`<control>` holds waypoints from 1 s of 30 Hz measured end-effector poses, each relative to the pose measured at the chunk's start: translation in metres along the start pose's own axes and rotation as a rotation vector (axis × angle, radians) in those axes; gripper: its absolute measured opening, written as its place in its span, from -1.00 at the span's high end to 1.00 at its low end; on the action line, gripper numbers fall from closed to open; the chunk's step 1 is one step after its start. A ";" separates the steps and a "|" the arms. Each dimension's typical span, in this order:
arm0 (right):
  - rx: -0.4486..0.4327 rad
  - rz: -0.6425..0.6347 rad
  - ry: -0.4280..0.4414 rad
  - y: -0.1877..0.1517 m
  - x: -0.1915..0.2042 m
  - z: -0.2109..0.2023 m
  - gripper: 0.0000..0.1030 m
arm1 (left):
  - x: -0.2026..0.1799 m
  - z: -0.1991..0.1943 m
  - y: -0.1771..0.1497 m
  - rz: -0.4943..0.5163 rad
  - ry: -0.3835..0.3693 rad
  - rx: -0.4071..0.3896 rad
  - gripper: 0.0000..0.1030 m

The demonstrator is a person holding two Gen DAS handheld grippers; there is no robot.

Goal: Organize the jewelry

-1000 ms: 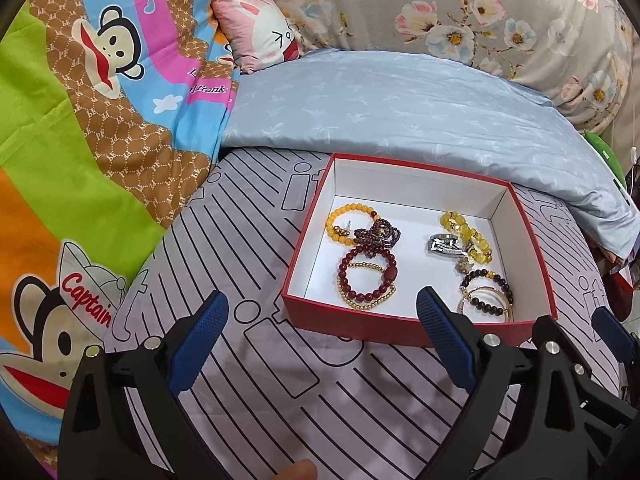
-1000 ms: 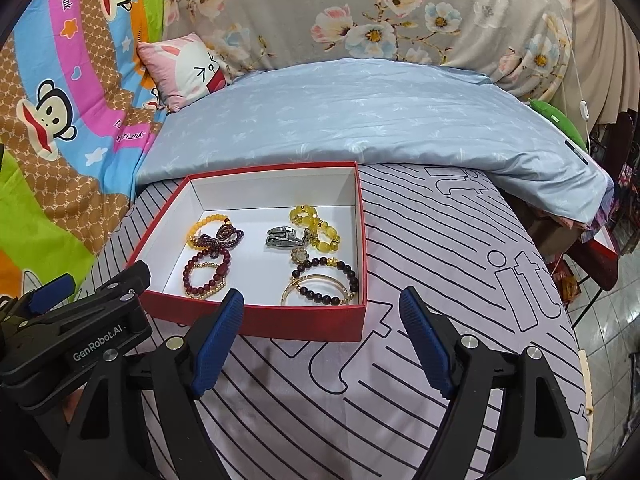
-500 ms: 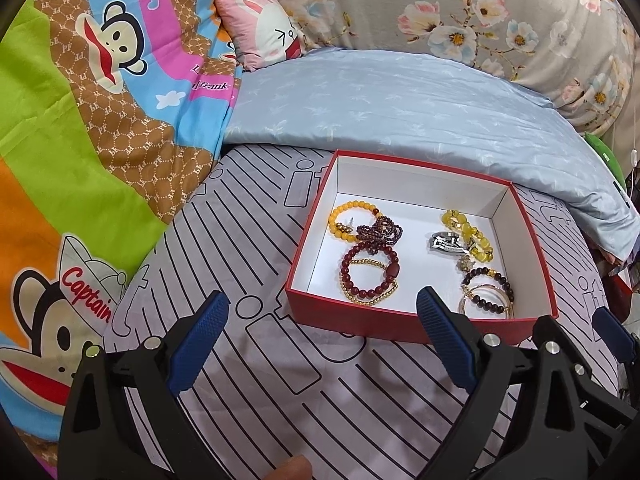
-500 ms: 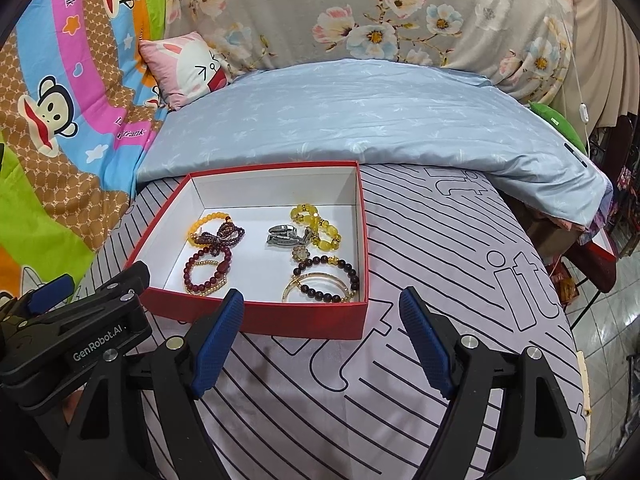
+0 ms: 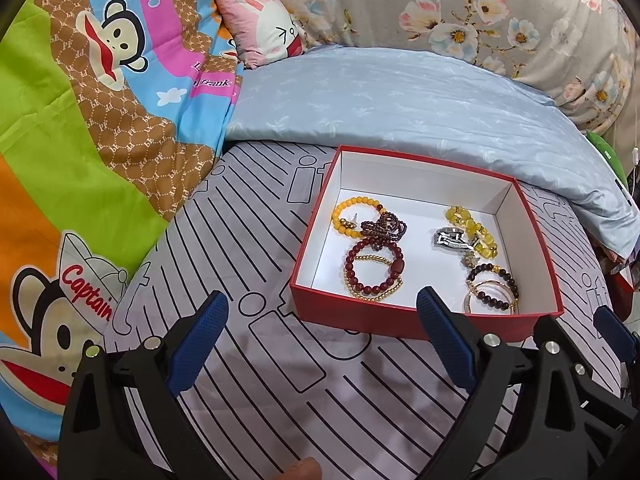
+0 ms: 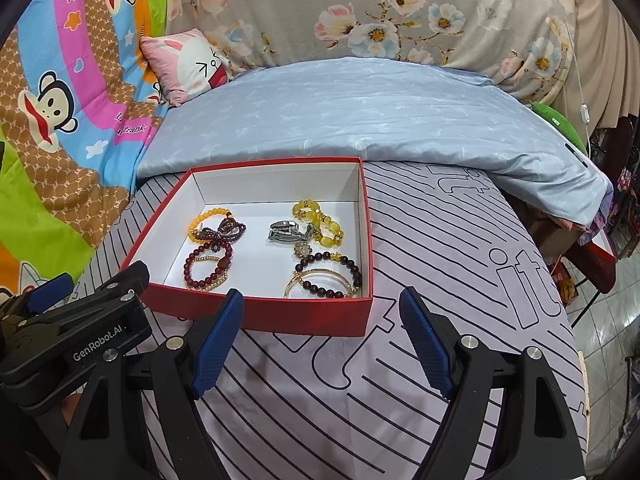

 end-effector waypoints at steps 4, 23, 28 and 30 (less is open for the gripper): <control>0.001 0.001 0.000 0.000 0.000 0.000 -0.49 | 0.000 0.000 0.000 0.003 0.001 -0.001 -0.76; 0.002 -0.007 -0.003 -0.003 -0.001 0.001 -0.49 | -0.004 -0.003 0.000 0.037 0.011 0.002 -0.78; 0.003 -0.008 -0.002 -0.004 -0.002 0.001 -0.49 | -0.002 -0.003 -0.001 0.024 0.030 0.001 -0.84; 0.001 -0.012 -0.008 -0.005 -0.001 0.001 -0.49 | -0.001 -0.003 -0.002 0.018 0.034 0.000 -0.84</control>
Point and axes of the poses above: each gripper's, at about its wrist camera, not at the fingertips, and z roughly the way its jaws point, x to its left, y to its top, the point moved 3 cm from there along z, roughly the way its jaws point, and after that the axes turned 6 degrees about -x, right-handed, at the moved point
